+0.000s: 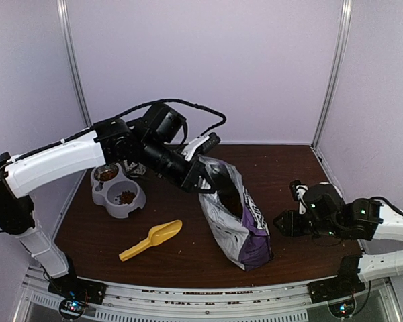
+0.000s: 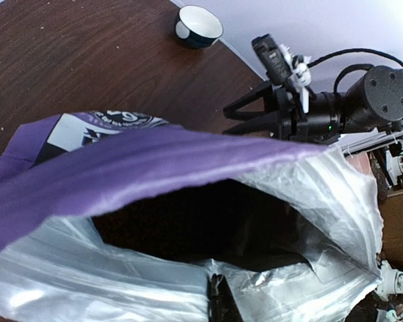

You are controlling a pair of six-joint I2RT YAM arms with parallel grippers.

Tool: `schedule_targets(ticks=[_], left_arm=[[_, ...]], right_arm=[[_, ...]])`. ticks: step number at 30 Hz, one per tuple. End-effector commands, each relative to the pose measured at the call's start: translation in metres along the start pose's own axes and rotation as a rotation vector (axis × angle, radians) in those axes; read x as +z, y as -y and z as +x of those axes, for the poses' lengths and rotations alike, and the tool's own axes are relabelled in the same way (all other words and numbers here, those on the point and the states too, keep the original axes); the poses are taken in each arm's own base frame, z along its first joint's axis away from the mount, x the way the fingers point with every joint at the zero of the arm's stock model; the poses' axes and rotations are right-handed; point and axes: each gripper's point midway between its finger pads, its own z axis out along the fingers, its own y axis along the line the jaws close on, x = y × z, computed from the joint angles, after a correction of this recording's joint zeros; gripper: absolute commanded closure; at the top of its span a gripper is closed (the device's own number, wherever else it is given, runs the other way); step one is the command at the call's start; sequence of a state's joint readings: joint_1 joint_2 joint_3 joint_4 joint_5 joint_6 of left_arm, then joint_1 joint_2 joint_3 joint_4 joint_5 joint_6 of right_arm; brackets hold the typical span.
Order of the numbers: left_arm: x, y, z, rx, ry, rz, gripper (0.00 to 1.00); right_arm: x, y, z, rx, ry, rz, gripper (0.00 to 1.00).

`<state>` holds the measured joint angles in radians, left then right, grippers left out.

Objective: Serve the pet food
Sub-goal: Pass from the right arm to the left, then adjust the pet food bag at the corner of the board.

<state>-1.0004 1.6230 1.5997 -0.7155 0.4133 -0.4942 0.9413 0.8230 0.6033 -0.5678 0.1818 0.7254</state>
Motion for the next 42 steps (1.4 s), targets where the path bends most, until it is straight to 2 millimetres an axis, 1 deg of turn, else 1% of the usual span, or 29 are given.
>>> schedule_targets(ticks=[1,2,3,6,8,10,12,14,16,17,18,19,21,22,23,24,25,26,27,28,29,30,31,32,34,36,39,41,42], left_arm=[[-0.026,0.055,-0.044,0.236,0.103,0.185,1.00],[-0.024,0.059,-0.047,0.250,0.099,0.203,1.00],[-0.022,0.062,-0.050,0.261,0.094,0.218,1.00],[-0.015,0.073,-0.058,0.286,0.085,0.265,1.00],[-0.009,0.081,-0.063,0.299,0.082,0.298,1.00],[-0.001,0.090,-0.066,0.313,0.075,0.331,1.00],[0.010,0.096,-0.069,0.319,0.065,0.358,1.00],[0.017,0.097,-0.071,0.317,0.058,0.369,1.00],[0.022,0.095,-0.071,0.313,0.055,0.362,1.00],[0.022,0.093,-0.071,0.313,0.056,0.355,1.00],[0.023,0.091,-0.071,0.314,0.056,0.346,0.96],[0.022,0.090,-0.071,0.318,0.059,0.333,0.90],[0.018,0.087,-0.072,0.330,0.066,0.302,0.81],[0.016,0.086,-0.072,0.338,0.072,0.283,0.75],[0.013,0.083,-0.073,0.344,0.082,0.259,0.65],[0.008,0.080,-0.075,0.350,0.097,0.230,0.58],[0.003,0.075,-0.077,0.351,0.116,0.182,0.53],[-0.001,0.062,-0.081,0.344,0.146,0.087,0.44],[-0.009,0.054,-0.084,0.341,0.176,0.013,0.35],[-0.017,0.048,-0.083,0.340,0.196,-0.048,0.28],[-0.028,0.045,-0.084,0.337,0.224,-0.087,0.24],[-0.040,0.043,-0.079,0.329,0.246,-0.117,0.21],[-0.047,0.042,-0.075,0.315,0.259,-0.131,0.19],[-0.056,0.045,-0.071,0.306,0.281,-0.129,0.16],[-0.064,0.049,-0.054,0.283,0.279,-0.113,0.14],[-0.064,0.051,-0.033,0.250,0.257,-0.111,0.13],[-0.057,0.051,-0.002,0.184,0.221,-0.114,0.11],[-0.055,0.051,0.012,0.147,0.219,-0.116,0.09],[-0.056,0.050,0.016,0.129,0.230,-0.120,0.09]], right_arm=[[0.000,-0.049,0.015,-0.029,-0.033,-0.209,0.48],[-0.001,-0.062,0.022,-0.053,-0.050,-0.263,0.48],[-0.005,-0.080,0.026,-0.085,-0.052,-0.337,0.48],[-0.026,-0.128,0.030,-0.166,-0.015,-0.518,0.49],[-0.040,-0.153,0.033,-0.202,0.001,-0.608,0.49],[-0.047,-0.170,0.035,-0.230,0.015,-0.647,0.49],[-0.049,-0.185,0.037,-0.252,0.027,-0.666,0.49],[-0.052,-0.198,0.035,-0.261,0.039,-0.675,0.49],[-0.051,-0.202,0.034,-0.266,0.052,-0.659,0.49],[-0.049,-0.203,0.033,-0.265,0.058,-0.647,0.49],[-0.047,-0.200,0.032,-0.257,0.065,-0.630,0.50],[-0.045,-0.198,0.032,-0.245,0.069,-0.613,0.50],[-0.044,-0.193,0.030,-0.225,0.083,-0.596,0.50],[-0.044,-0.190,0.028,-0.214,0.092,-0.589,0.50],[-0.044,-0.187,0.027,-0.206,0.101,-0.583,0.50],[-0.045,-0.184,0.026,-0.196,0.111,-0.577,0.50],[-0.045,-0.181,0.023,-0.190,0.122,-0.570,0.50],[-0.045,-0.178,0.022,-0.182,0.129,-0.561,0.50],[-0.046,-0.175,0.021,-0.178,0.136,-0.557,0.50],[-0.047,-0.173,0.020,-0.175,0.140,-0.554,0.50],[-0.048,-0.171,0.019,-0.170,0.146,-0.551,0.50],[-0.049,-0.169,0.018,-0.165,0.150,-0.546,0.50],[-0.049,-0.166,0.017,-0.164,0.153,-0.538,0.50],[-0.049,-0.163,0.016,-0.160,0.160,-0.526,0.49],[-0.049,-0.156,0.013,-0.158,0.172,-0.500,0.47],[-0.052,-0.146,0.006,-0.145,0.200,-0.469,0.43],[-0.060,-0.130,-0.006,-0.146,0.241,-0.431,0.36],[-0.065,-0.119,-0.015,-0.136,0.261,-0.416,0.34],[-0.066,-0.113,-0.018,-0.131,0.267,-0.408,0.33]])
